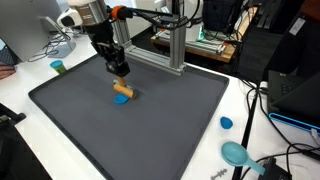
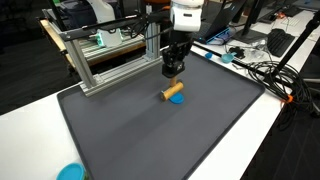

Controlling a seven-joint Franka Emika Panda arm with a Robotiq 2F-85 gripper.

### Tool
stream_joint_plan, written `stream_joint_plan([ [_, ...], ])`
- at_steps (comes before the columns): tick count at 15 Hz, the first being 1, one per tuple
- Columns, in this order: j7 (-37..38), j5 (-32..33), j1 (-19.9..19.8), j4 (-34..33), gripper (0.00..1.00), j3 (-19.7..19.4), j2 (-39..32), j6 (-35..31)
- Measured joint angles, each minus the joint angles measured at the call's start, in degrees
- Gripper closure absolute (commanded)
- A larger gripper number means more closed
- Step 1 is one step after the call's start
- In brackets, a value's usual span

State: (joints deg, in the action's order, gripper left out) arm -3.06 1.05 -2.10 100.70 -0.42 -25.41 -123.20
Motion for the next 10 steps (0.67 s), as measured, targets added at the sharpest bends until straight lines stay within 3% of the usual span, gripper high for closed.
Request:
stream_joint_plan([
  [10, 0.5, 0.1, 0.0, -2.0, 0.78, -0.2, -1.1, 3.7],
])
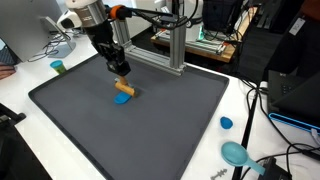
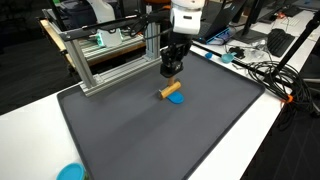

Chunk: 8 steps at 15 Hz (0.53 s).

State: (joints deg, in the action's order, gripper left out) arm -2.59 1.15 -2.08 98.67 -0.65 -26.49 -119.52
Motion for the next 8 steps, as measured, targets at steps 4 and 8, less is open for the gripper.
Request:
stream_joint_plan([
  [4, 0.0, 0.0, 0.0, -0.3, 0.78, -0.1, -0.2, 0.8],
  [8, 0.0, 0.0, 0.0, -0.7, 0.78, -0.1, -0.4, 2.1],
])
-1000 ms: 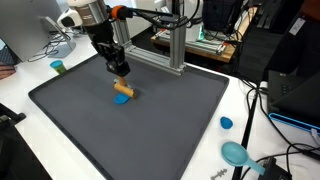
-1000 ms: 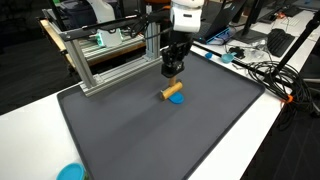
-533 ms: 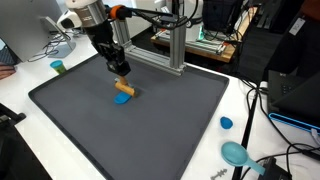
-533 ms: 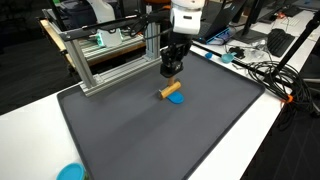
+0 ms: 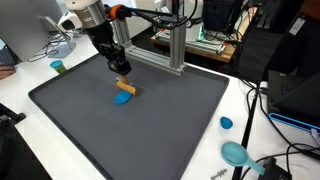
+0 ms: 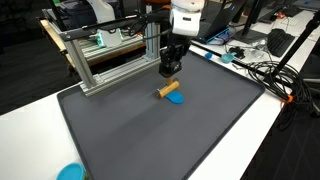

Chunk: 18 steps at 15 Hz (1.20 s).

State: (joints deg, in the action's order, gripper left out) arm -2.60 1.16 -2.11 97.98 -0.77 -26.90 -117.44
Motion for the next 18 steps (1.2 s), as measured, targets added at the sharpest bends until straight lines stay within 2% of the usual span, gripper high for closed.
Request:
stream_joint_plan([
  [8, -1.8, -0.3, -0.3, 0.4, 0.78, 0.0, 0.3, 0.0],
  [11, -6.4, -0.5, -0.7, 3.4, 0.78, 0.3, 2.3, -3.3],
  [15, -13.9, -0.8, -1.3, 8.9, 0.78, 0.8, 9.0, -9.2],
  [18, -22.4, -3.6, -1.9, 12.1, 0.78, 2.0, 14.0, -11.1],
])
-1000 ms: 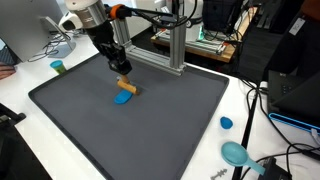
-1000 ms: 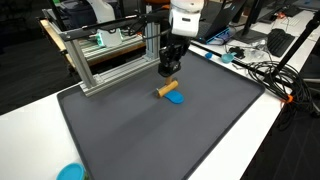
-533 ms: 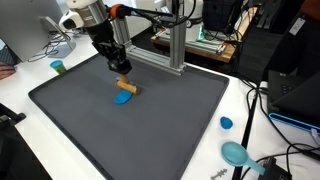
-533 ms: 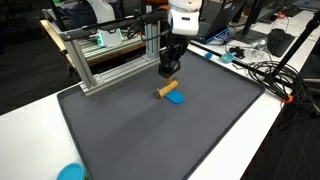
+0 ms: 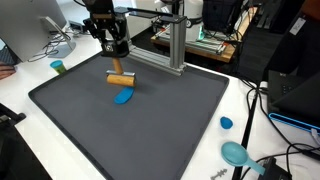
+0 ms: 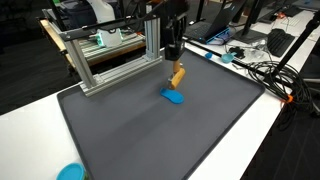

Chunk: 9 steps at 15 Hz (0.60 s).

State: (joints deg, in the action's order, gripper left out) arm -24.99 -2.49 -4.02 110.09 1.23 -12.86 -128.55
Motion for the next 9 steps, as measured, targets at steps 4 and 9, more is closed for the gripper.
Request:
stream_joint_plan([
  [4, -11.4, 0.4, 0.1, 2.5, 0.78, 0.8, 3.0, 0.6],
  [9, -25.9, 1.1, 0.2, 2.6, 0.78, 0.9, 2.5, 2.6],
])
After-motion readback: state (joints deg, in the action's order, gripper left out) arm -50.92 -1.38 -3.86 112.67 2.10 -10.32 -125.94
